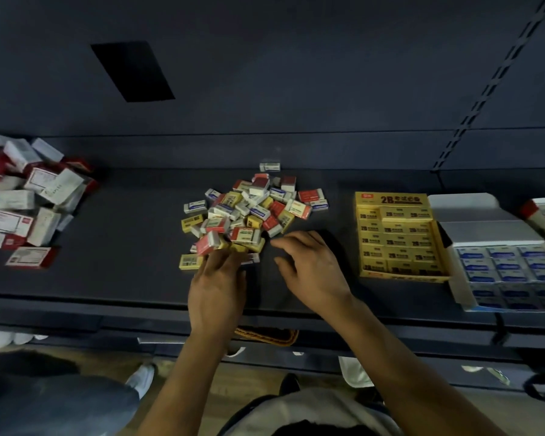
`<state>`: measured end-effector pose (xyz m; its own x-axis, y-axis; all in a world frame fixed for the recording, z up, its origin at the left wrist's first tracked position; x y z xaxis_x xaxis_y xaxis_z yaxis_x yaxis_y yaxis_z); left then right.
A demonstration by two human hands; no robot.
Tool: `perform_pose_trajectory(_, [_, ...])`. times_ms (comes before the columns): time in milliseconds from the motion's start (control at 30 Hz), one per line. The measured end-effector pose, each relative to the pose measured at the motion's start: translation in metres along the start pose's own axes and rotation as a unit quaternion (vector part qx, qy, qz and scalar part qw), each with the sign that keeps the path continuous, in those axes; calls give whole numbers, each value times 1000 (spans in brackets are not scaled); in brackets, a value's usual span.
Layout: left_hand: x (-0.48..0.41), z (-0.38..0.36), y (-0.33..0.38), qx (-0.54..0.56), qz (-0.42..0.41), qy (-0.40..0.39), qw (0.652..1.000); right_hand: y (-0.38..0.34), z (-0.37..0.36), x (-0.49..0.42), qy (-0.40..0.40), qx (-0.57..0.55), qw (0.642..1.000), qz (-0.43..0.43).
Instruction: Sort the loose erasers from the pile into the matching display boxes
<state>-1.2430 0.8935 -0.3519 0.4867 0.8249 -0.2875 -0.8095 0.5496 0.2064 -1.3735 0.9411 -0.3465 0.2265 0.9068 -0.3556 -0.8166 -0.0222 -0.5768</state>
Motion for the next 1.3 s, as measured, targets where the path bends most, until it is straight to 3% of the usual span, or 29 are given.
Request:
perform_pose_trajectory(433, [-13, -2, -13, 107, -13, 4, 994, -2, -41, -41, -59, -8, 996, -67])
perform_pose_trajectory(833, [-16, -4, -2, 198, -34, -6, 980, 30, -8, -11, -32, -63, 989, -130])
perform_pose_trajectory(1300, [-16, -13, 16, 314, 63, -53, 946, 51, 29, 17, -2, -116, 980, -159])
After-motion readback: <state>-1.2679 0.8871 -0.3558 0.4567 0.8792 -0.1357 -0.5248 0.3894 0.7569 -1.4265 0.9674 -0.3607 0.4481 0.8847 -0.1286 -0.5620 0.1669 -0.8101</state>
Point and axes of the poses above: each hand's wrist, its own x-axis away from the middle knuckle, its own z-axis out of the back of the hand, y = z × x, the point moved 10 cm from there along -x, towards the middle knuckle, and after that the axes turned 5 degrees about -x, right-handed, at the moved point
